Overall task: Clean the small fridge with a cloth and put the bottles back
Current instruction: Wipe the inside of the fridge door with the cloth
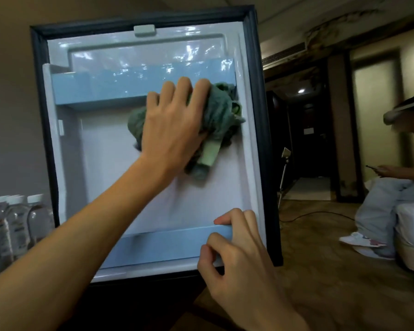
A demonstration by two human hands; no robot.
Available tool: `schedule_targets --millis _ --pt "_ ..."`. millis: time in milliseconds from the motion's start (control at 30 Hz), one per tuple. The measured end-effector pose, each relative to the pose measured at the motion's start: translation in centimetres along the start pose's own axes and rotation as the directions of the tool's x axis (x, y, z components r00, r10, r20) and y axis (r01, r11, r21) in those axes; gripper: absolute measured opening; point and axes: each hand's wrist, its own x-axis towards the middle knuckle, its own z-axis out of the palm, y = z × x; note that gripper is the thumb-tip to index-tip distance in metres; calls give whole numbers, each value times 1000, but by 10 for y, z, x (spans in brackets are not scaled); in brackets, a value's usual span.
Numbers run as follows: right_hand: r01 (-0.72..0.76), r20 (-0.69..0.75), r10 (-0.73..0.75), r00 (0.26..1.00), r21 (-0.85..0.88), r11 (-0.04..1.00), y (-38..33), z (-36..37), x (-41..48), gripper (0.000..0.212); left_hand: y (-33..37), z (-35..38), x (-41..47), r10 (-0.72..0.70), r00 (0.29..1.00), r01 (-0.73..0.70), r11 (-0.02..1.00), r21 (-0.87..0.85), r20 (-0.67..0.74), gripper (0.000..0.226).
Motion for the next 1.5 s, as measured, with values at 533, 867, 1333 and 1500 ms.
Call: schedule_targets --millis 533,867,1333,1500 --pt "48 38 -47 998 -18 999 6 -8 -5 29 -50 -47 -95 615 743 -375 711 -596 266 30" --pt "127 -10 -128 992 -60 990 10 -7 -8 31 -103 -87 -114 434 718 -357 901 -247 545 55" --pt "138 -90 -139 986 -8 990 -2 -4 -10 28 -49 -44 -51 -332 942 335 937 -98 42 51" --pt "104 -8 -104 995 -26 994 1 -5 -10 26 20 -33 -12 40 995 -16 964 -264 86 49"
